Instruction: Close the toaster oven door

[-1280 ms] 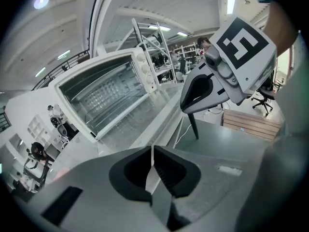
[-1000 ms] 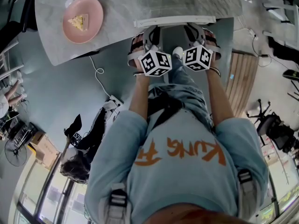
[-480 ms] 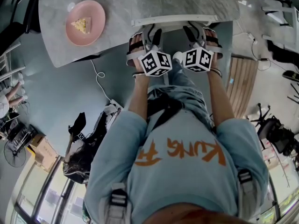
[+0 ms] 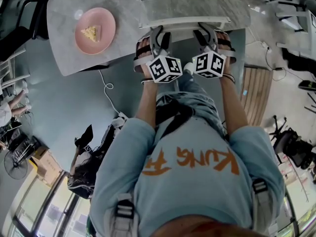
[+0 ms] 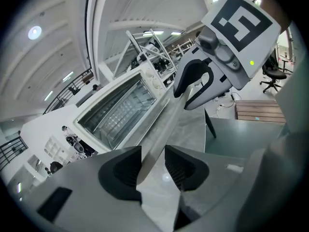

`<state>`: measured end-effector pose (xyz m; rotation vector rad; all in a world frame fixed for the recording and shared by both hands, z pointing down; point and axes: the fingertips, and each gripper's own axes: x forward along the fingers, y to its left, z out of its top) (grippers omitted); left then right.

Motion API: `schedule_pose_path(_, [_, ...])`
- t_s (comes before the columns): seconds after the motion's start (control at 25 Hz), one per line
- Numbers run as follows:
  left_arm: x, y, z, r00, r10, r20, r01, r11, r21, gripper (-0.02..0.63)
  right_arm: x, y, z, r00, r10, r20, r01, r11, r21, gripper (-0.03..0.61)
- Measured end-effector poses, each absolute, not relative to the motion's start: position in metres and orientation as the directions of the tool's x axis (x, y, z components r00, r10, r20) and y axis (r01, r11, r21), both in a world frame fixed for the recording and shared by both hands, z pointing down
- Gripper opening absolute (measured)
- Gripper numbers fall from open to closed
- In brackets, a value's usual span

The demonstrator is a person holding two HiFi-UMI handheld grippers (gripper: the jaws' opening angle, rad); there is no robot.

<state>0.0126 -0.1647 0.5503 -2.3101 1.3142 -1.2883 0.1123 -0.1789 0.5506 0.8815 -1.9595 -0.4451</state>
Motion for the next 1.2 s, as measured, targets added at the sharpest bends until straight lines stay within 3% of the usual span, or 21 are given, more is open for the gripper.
schedule_pose_path(0.6, [0.006,-0.209,0.497,0.229,-0.829,0.51,-0.583,-0.536,-0.61,0.147,0.106,-0.221,0.494,-0.347,-0.784,0.514,-0.432,0.62,0.655,0.14])
schedule_pose_path(1.2, [0.0,-0.256,0.467,0.26,-0.836,0.483,-0.563,-0.537,-0.627,0.147,0.097,-0.269,0.467,-0.34,-0.824,0.453,-0.323,0.555,0.766,0.143])
